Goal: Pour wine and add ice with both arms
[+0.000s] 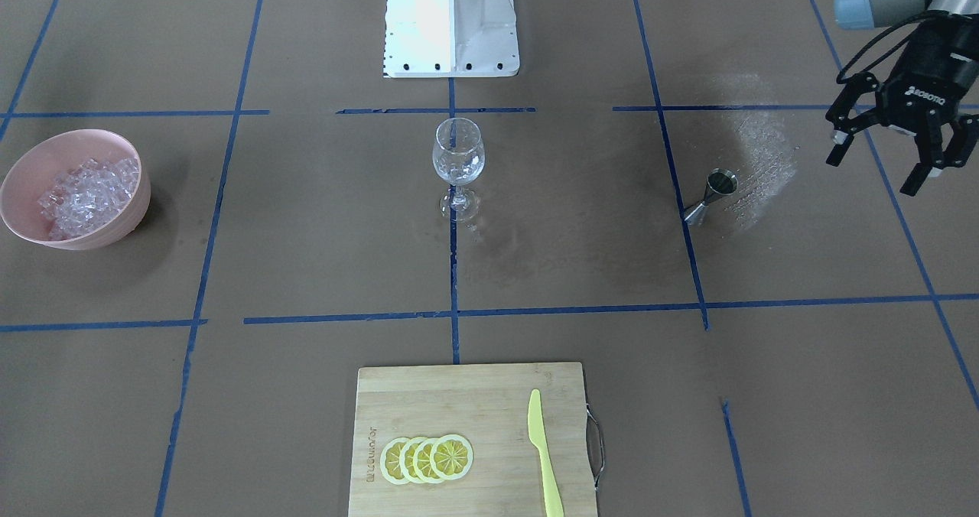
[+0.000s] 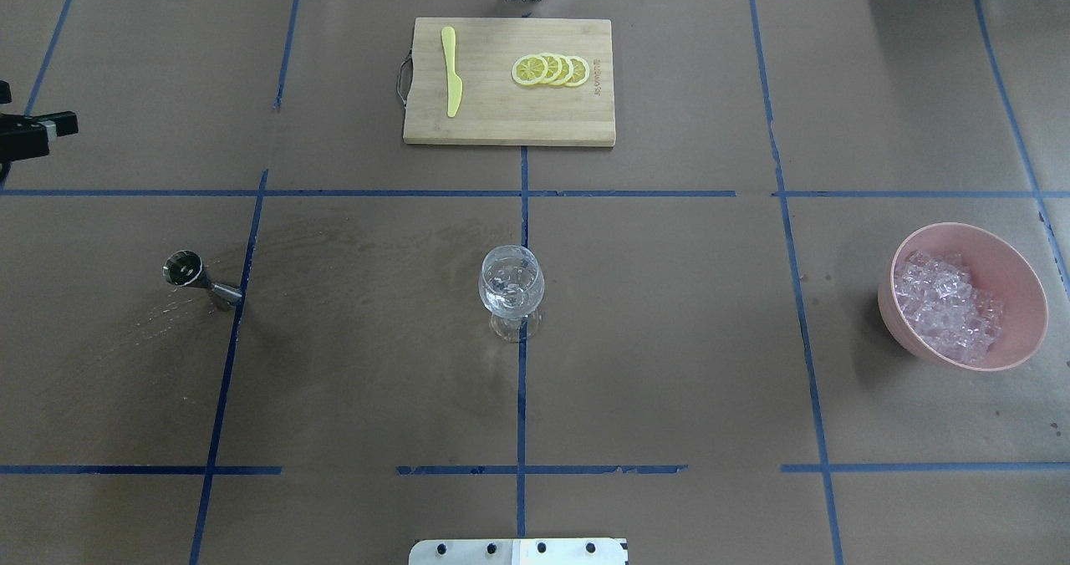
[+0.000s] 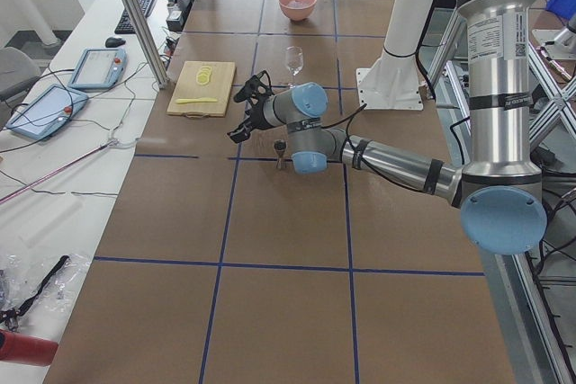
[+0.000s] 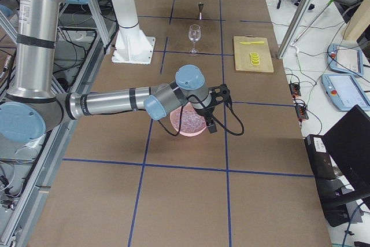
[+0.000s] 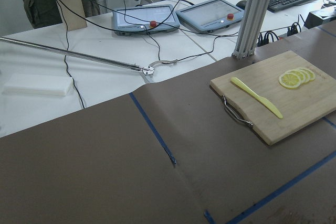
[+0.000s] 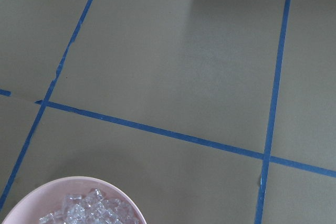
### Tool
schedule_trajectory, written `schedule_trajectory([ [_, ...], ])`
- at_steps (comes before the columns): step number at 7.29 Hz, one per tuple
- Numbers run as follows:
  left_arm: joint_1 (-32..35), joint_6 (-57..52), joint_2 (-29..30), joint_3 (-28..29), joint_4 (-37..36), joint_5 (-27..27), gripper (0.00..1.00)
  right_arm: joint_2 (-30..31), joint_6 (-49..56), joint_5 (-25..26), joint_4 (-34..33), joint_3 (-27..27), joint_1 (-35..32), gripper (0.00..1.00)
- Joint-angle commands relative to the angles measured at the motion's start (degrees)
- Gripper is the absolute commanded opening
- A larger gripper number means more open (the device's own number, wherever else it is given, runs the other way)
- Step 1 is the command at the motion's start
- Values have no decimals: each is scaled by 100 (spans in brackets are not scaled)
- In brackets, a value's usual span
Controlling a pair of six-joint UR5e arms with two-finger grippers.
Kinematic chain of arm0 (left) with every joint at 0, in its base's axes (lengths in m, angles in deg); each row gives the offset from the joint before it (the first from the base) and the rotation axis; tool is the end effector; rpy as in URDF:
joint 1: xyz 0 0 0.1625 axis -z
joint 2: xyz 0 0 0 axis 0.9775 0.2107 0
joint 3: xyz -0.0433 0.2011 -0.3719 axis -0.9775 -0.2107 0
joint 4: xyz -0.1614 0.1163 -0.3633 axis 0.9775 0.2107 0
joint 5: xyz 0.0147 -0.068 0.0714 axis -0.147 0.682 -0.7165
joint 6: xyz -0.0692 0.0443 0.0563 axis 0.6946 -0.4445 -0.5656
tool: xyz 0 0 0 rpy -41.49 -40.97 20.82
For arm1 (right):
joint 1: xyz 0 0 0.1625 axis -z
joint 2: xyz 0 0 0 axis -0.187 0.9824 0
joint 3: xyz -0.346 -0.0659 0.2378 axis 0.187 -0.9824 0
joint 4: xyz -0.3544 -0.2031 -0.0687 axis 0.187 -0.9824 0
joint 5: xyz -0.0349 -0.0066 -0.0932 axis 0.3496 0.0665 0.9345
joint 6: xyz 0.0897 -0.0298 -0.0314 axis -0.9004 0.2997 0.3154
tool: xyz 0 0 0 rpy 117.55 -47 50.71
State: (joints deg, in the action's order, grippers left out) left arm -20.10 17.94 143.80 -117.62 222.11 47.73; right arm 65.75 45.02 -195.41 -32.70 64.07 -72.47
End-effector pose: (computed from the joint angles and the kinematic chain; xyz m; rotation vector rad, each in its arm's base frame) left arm 0.1417 -0.4355 0.4155 0.9802 0.9455 0.0140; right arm 0.0133 -0.4440 0.5270 0.4267 -0.8222 -0.0878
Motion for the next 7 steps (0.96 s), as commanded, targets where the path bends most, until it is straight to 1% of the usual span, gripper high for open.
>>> schedule_trajectory([
  [1,-1538,651,-248,-275,11,-2102,100,208,-17,402,428,-15,80,100],
  [2,-2077,784,-302,-267,11,-2896,100,209,-16,404,421,-33,124,100],
  [3,-2526,1116,-442,-267,11,-3513,100,209,-43,335,421,-33,125,100],
  [4,-3139,1433,-513,-224,2,-4398,100,218,-43,325,421,-33,133,100],
  [5,-3511,1706,-522,-93,2,-4972,100,235,-43,325,413,-42,125,100],
  [6,-3932,2170,-505,161,11,-5596,100,244,-52,316,412,-42,125,100],
  [7,-4198,2392,-461,364,19,-6037,100,244,-52,316,412,-42,125,100],
])
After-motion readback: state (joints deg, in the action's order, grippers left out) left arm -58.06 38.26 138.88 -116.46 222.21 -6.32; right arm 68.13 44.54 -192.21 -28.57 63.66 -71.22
